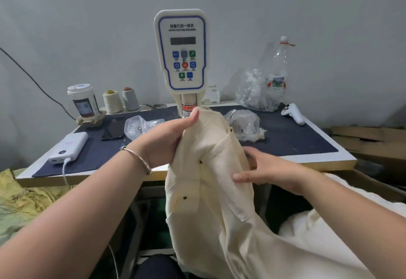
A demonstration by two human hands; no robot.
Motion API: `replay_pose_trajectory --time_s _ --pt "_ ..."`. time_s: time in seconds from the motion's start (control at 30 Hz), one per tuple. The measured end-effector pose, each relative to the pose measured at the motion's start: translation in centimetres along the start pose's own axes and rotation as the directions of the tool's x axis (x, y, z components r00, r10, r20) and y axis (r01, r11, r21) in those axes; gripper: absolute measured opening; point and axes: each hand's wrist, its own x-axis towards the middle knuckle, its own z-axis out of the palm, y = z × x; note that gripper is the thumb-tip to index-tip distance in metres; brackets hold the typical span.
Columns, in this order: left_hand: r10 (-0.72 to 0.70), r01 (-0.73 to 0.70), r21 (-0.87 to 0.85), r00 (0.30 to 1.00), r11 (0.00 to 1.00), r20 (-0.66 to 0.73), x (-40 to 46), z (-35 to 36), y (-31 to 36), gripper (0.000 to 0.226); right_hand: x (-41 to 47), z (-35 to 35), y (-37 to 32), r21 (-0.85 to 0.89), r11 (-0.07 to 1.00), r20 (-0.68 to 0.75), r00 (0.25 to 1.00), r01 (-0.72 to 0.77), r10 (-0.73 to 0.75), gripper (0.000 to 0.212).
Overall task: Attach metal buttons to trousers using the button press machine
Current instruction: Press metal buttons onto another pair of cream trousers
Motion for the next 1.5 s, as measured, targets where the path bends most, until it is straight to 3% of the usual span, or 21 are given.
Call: replay_pose_trajectory --time_s 0.13,0.2,0.27,0.33,0.43,0.53,0.57,0.63,0.7,0.77,0.83,0.93,1.0,1.03,1.1,1.17,1.2,1.3,1.33,1.43,1.5 --pt "0.071 -0.088 0.084 0.979 0.993 0.189 -0.6 0.6 0.9 0.046 -1.0 1.6 2.2 0.168 0.984 -0.189 0.981 0.065 -0.032 0.039" --pt "0.087 -0.122 0.283 0.988 0.951 0.131 -0.7 0.7 1.4 0.044 -1.6 0.9 2.1 0.242 0.960 -0.285 0.956 0.138 -0.066 0.018" --pt "0.185 -0.109 0.667 0.982 0.737 -0.043 -0.3 1.0 2.0 0.031 -2.5 -0.8 1.4 0.315 0.927 -0.378 0.923 0.204 -0.074 0.014" --pt "0.288 -0.061 0.834 0.950 0.549 -0.120 0.0 1.4 2.5 0.023 -3.6 -2.6 0.3 0.273 0.933 -0.460 0.883 0.235 -0.088 0.018" --pt "0.186 -0.118 0.828 0.982 0.548 0.016 0.8 3.2 3.3 0.049 -5.2 -5.3 -1.2 0.117 0.956 -0.607 0.781 0.268 -0.145 0.022" --pt "-0.006 -0.204 0.863 0.972 0.462 0.234 2.4 7.5 2.5 0.057 -7.5 -7.7 -2.5 0.179 0.927 -0.659 0.740 0.331 -0.137 0.022" --pt "-0.034 -0.220 0.847 0.962 0.484 0.270 3.2 9.2 1.6 0.052 -8.4 -8.3 -2.9 0.220 0.909 -0.643 0.754 0.353 -0.137 0.018" --pt "-0.074 -0.206 0.727 0.940 0.655 0.333 4.8 12.5 -0.8 0.044 -10.0 -9.2 -3.4 0.294 0.869 -0.609 0.779 0.398 -0.151 0.011" --pt "-0.117 -0.141 0.573 0.914 0.807 0.389 5.6 15.7 -3.3 0.032 -11.5 -9.6 -3.1 0.338 0.842 -0.595 0.789 0.422 -0.156 0.019" --pt "-0.058 -0.131 0.504 0.938 0.854 0.343 6.2 18.2 -4.9 0.019 -13.3 -10.0 -1.7 0.350 0.852 -0.569 0.810 0.390 -0.138 0.028" --pt "0.035 -0.130 0.423 0.974 0.897 0.225 7.1 19.6 -5.0 0.022 -16.0 -10.7 0.2 0.299 0.910 -0.484 0.867 0.287 -0.114 0.034" --pt "0.097 -0.100 0.256 0.995 0.961 0.026 8.2 20.0 -2.8 0.014 -20.2 -10.8 2.8 -0.045 0.997 -0.195 0.979 -0.067 0.057 0.053" --pt "0.111 -0.098 0.167 0.991 0.981 -0.073 8.5 19.9 -0.6 0.007 -20.9 -8.7 4.6 -0.311 0.912 -0.018 0.961 -0.268 0.276 0.076" --pt "0.107 -0.096 0.115 0.991 0.989 -0.086 8.6 20.0 0.6 0.011 -20.5 -7.1 5.8 -0.410 0.864 0.003 0.947 -0.293 0.322 0.087" --pt "0.094 -0.092 0.035 0.994 0.995 -0.057 8.1 20.4 2.6 0.024 -18.9 -3.9 7.9 -0.540 0.771 -0.122 0.938 -0.337 0.325 0.117" --pt "0.126 -0.126 0.002 0.992 0.992 -0.010 7.5 21.1 4.0 0.020 -16.9 -1.8 8.7 -0.542 0.710 -0.344 0.889 -0.450 0.301 0.131" --pt "0.142 -0.142 -0.012 0.990 0.990 0.016 7.1 21.4 4.5 0.017 -15.9 -1.6 9.0 -0.490 0.715 -0.453 0.847 -0.498 0.280 0.121" --pt "0.192 -0.185 -0.071 0.976 0.980 0.105 6.1 22.4 6.0 0.022 -14.7 -3.5 9.3 -0.255 0.806 -0.690 0.685 -0.534 0.235 0.050" --pt "0.218 -0.209 -0.084 0.968 0.974 0.121 6.0 22.5 6.5 0.024 -15.1 -4.6 9.2 -0.186 0.836 -0.740 0.634 -0.516 0.226 0.038" --pt "0.350 -0.339 -0.147 0.934 0.929 0.064 6.4 22.3 7.6 0.030 -18.7 -8.8 8.6 -0.104 0.843 -0.877 0.448 -0.528 0.173 0.030" --pt "0.482 -0.482 -0.013 0.876 0.876 -0.006 7.2 22.5 7.5 0.034 -23.1 -11.6 7.8 -0.094 0.793 -0.957 0.275 -0.602 0.095 0.034"
